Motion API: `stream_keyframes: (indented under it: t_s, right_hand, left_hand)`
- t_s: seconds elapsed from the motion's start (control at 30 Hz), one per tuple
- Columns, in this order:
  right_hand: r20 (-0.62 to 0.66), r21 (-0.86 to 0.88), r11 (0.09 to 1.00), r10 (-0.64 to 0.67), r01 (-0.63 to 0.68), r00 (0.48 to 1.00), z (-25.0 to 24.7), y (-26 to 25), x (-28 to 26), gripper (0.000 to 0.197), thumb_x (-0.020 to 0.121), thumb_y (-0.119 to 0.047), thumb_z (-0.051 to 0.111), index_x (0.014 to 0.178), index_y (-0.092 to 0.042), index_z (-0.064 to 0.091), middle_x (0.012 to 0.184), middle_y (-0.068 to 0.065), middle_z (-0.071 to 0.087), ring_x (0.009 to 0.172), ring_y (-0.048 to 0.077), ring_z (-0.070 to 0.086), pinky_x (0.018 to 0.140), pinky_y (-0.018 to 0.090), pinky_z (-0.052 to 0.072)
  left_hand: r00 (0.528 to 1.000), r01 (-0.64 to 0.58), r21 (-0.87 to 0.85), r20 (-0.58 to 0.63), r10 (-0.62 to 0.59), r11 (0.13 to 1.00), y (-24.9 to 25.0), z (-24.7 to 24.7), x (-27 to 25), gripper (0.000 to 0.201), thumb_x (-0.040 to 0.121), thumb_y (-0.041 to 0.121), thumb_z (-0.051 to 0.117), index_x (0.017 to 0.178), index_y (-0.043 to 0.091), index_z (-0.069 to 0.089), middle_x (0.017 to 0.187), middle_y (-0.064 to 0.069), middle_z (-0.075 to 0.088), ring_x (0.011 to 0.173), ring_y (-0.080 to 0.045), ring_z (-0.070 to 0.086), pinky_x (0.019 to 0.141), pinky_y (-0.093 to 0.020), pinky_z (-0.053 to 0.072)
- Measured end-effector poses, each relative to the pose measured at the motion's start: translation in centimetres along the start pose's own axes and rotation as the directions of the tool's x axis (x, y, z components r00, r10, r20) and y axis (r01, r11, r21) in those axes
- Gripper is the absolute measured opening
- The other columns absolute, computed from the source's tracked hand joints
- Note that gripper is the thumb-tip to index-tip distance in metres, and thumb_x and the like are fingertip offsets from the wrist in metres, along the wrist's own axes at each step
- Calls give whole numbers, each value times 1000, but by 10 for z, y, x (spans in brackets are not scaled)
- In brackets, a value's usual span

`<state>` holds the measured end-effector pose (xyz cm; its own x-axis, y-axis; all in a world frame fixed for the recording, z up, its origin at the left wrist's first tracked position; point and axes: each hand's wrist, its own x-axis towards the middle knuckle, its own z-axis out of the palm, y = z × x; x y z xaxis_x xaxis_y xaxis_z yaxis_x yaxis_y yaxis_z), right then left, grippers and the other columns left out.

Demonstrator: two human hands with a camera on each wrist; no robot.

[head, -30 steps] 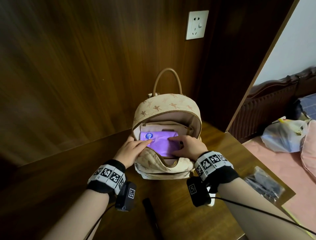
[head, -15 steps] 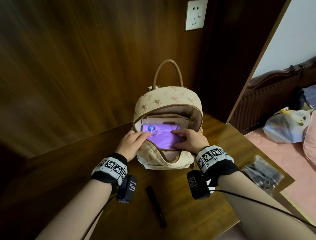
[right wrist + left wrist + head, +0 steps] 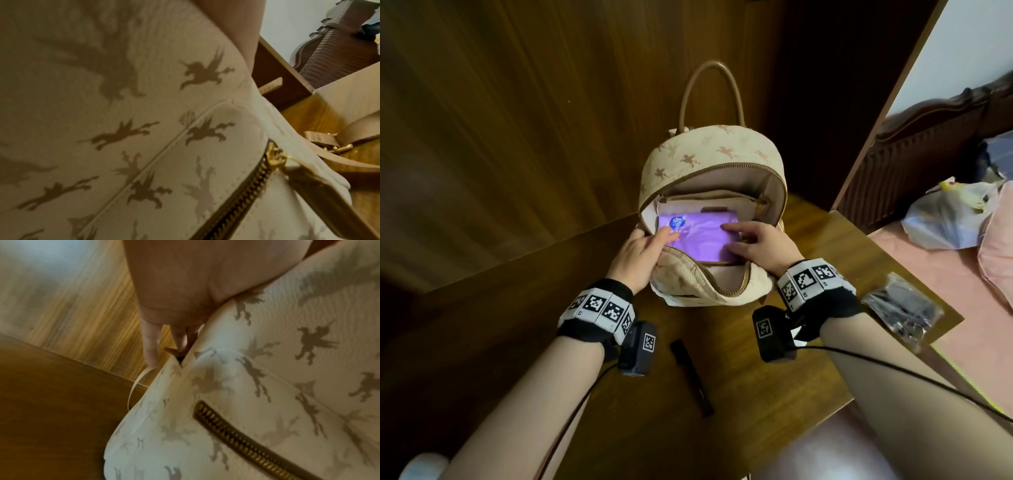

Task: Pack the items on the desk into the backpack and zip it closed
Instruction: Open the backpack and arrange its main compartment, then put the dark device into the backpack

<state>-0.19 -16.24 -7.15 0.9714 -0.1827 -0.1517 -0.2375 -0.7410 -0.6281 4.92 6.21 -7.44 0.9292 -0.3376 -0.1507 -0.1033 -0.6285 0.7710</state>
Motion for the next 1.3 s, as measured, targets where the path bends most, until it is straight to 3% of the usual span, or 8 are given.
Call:
stream_keyframes:
  t_s: [0.23,0.37,0.57,0.83,0.93,1.07,1.17,1.3]
  right_hand:
    - [-312,413,911,122,18,942,-2,1,-20,22,92,-24,52,97,-20,73,97,-5,69,97,13,60,83,26,44]
    - [-424,533,846,247,20,871,2,6,-37,18,91,-25,53,81,-27,69,89,-3,69,89,15,61,78,29,47]
    - [-408,552,834,265,5,874,11,14,-67,29,97,-27,44,118,-19,63,113,-4,64,103,9,55,84,22,41]
    - [-365,486,863,345,-139,865,17,35,-89,28,93,-28,47,111,-18,66,109,-1,66,99,16,61,92,39,50]
    - [-343,470,857,399,-212,850,16,50,-95,24,93,-26,48,108,-20,65,107,0,67,97,17,62,87,36,51]
    - [-337,406,837,510,-367,791,7,75,-103,26,93,-22,48,112,-16,63,104,2,65,87,16,58,67,24,44]
    - [-332,394,790,599,-470,728,-1,97,-102,32,90,-25,50,119,-15,61,118,7,64,105,24,59,91,34,47]
    - [-320,366,700,714,-614,623,-13,129,-99,44,83,-29,53,123,-13,59,129,15,56,116,34,53,101,41,42]
  left_hand:
    - [996,-80,-148,-53,73,986,-9,-2,-11,71,82,63,24,121,21,65,125,-3,46,122,-16,45,96,-19,29]
    - [994,-113,-213,-24,110,971,-13,-3,-21,71,81,72,27,124,26,60,151,-7,30,141,-18,27,116,-42,24]
    - [996,-86,-251,-14,85,964,-4,-6,-36,85,75,73,23,143,24,38,160,1,8,147,-13,6,119,-45,16]
    - [990,-124,-242,-91,104,962,3,4,-39,56,101,47,18,145,17,33,160,-4,6,147,-18,4,120,-43,12]
    - [980,-173,-242,-141,142,955,8,9,-42,68,90,58,15,148,26,29,161,0,1,147,-15,2,117,-37,13]
    - [798,-486,31,-391,458,873,32,14,-45,69,88,54,26,146,17,35,157,-7,16,141,-13,12,113,-26,13]
    - [607,-644,243,-416,677,726,61,18,-42,60,88,41,43,138,8,42,150,-15,30,138,-25,25,113,-29,20]
    - [505,-650,460,-333,796,605,97,29,-44,55,87,37,54,133,8,49,147,-16,38,134,-28,37,107,-43,34]
